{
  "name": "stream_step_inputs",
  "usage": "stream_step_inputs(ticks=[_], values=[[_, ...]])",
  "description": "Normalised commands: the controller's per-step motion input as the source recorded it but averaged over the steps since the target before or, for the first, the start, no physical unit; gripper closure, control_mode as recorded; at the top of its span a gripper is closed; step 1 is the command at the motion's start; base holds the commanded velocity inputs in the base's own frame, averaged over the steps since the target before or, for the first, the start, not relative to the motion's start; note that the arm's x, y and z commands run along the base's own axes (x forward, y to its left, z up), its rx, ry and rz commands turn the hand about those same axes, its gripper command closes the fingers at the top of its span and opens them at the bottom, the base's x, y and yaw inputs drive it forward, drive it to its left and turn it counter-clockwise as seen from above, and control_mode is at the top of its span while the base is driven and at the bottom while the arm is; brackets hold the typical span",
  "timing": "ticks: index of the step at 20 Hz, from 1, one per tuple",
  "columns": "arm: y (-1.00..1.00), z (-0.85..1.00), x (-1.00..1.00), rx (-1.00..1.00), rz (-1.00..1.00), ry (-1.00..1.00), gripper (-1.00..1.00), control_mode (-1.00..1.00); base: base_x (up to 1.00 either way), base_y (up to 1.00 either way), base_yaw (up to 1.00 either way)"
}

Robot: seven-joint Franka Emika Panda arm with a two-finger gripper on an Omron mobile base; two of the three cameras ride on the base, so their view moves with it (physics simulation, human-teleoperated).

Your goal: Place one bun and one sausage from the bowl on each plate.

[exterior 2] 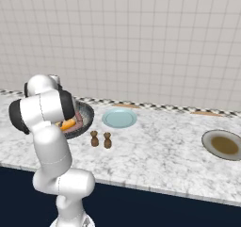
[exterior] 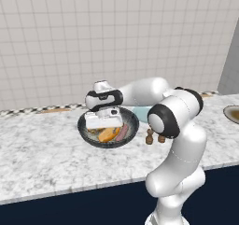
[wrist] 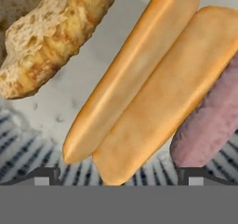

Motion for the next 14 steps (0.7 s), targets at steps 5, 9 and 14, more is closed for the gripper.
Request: stream_step_inputs(ticks=[5,9,14], values=[[0.02,-0.24,0.00,-0.01,0.00,-0.09,-1.00,-1.00,0.00,0.00,0.00],[0.04,-0.34,0.00,0.00,0.00,-0.09,-1.00,-1.00,0.00,0.00,0.00],[0.02,-0.07,0.00,0.00,0.00,-0.04,-1.00,-1.00,0.00,0.00,0.00]])
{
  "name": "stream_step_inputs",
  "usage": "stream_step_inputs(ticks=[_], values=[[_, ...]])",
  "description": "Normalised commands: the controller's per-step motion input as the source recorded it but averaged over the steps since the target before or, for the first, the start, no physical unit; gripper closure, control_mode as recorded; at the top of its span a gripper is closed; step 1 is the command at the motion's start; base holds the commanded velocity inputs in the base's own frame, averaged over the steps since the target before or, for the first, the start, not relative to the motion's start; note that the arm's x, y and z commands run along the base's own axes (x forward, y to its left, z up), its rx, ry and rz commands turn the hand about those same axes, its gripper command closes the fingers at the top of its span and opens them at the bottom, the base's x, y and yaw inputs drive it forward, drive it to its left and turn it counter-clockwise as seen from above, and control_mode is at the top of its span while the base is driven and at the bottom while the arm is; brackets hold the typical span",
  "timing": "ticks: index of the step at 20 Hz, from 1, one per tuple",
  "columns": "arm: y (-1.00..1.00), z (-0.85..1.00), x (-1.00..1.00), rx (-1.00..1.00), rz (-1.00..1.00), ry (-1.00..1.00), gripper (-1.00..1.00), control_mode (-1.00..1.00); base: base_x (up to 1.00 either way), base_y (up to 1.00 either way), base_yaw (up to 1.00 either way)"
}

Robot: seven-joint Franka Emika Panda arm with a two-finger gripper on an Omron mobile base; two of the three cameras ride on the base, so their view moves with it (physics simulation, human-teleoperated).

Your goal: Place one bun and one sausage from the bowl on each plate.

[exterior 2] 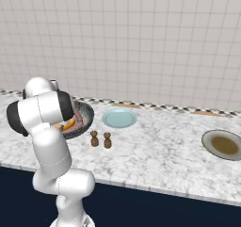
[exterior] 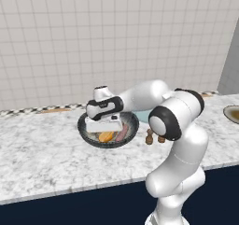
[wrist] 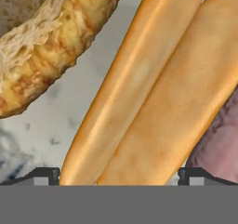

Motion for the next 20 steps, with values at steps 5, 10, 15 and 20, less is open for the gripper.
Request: stream_step_inputs(ticks=[5,10,15,20], values=[[0.00,-0.02,0.00,0.00,0.00,0.00,1.00,-1.00,0.00,0.00,0.00],[0.00,-0.03,0.00,0.00,0.00,0.00,1.00,-1.00,0.00,0.00,0.00],[-0.02,0.12,-0.14,0.03,0.00,-0.07,1.00,-1.00,0.00,0.00,0.00],[-0.28,0.88,-0.35,0.09,0.16,-0.19,1.00,-1.00,0.00,0.00,0.00]])
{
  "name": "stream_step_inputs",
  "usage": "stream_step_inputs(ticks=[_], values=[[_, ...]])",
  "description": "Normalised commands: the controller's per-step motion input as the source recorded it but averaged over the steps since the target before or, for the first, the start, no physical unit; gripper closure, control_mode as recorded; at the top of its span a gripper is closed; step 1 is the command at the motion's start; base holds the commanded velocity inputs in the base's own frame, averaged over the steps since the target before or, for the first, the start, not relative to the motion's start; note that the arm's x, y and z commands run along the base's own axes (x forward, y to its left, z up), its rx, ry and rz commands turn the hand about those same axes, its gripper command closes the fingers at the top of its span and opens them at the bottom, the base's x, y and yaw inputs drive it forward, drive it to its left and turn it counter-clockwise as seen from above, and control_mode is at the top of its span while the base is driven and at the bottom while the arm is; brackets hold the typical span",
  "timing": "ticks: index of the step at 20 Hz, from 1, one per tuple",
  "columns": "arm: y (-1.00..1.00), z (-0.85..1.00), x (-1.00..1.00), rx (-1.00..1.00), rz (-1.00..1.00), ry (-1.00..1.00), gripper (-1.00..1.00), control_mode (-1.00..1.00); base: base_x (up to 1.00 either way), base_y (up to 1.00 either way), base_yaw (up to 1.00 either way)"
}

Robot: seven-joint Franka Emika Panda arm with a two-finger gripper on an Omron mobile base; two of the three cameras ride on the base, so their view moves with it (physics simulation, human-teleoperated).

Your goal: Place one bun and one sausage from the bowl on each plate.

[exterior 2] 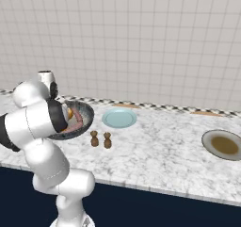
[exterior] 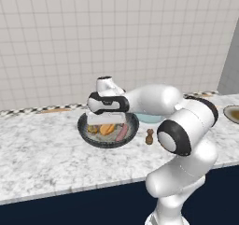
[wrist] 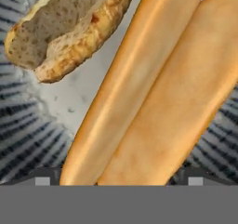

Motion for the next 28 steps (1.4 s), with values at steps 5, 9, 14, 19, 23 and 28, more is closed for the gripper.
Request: stream_step_inputs(ticks=[5,9,14,19,23,28], values=[[-0.64,0.84,-0.05,0.00,0.24,-0.18,1.00,-1.00,0.00,0.00,0.00],[-0.82,0.77,-0.01,-0.03,0.37,-0.12,1.00,-1.00,0.00,0.00,0.00],[-0.95,0.43,0.18,-0.07,0.31,-0.02,1.00,-1.00,0.00,0.00,0.00],[-0.86,0.00,0.85,0.00,0.14,0.13,1.00,-1.00,0.00,0.00,0.00],[-0.56,-0.16,0.81,0.02,0.04,0.01,1.00,-1.00,0.00,0.00,0.00],[-0.13,-0.61,0.54,0.00,0.13,0.10,1.00,-1.00,0.00,0.00,0.00]])
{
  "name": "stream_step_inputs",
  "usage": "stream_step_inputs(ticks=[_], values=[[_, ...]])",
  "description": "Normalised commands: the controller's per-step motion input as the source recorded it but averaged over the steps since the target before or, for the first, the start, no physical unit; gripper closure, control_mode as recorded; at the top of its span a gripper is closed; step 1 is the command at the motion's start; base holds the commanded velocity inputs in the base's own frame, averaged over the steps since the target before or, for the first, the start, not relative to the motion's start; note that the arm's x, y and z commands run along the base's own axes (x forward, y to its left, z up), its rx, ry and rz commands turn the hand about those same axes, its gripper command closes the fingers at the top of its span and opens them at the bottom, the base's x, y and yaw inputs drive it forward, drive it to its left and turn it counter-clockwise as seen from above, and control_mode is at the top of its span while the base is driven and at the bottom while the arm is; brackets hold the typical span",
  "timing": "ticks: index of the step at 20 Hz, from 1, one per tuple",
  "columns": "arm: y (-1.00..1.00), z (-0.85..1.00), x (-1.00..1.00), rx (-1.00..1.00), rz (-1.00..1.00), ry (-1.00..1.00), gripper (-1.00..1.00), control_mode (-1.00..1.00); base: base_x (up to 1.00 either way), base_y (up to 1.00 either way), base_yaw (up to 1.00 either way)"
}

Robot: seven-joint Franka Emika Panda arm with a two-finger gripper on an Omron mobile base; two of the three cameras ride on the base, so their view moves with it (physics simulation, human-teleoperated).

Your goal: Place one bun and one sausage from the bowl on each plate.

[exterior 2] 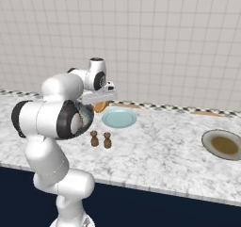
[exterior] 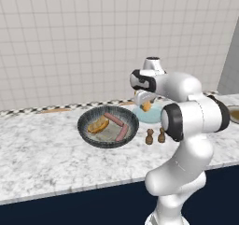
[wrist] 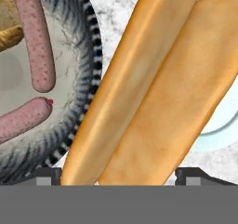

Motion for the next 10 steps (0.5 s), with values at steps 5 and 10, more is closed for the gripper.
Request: stream_step_inputs(ticks=[5,10], values=[[-0.14,-0.57,0.33,0.00,0.10,0.04,1.00,-1.00,0.00,0.00,0.00],[-0.06,-0.35,0.45,0.00,0.05,0.01,1.00,-1.00,0.00,0.00,0.00]])
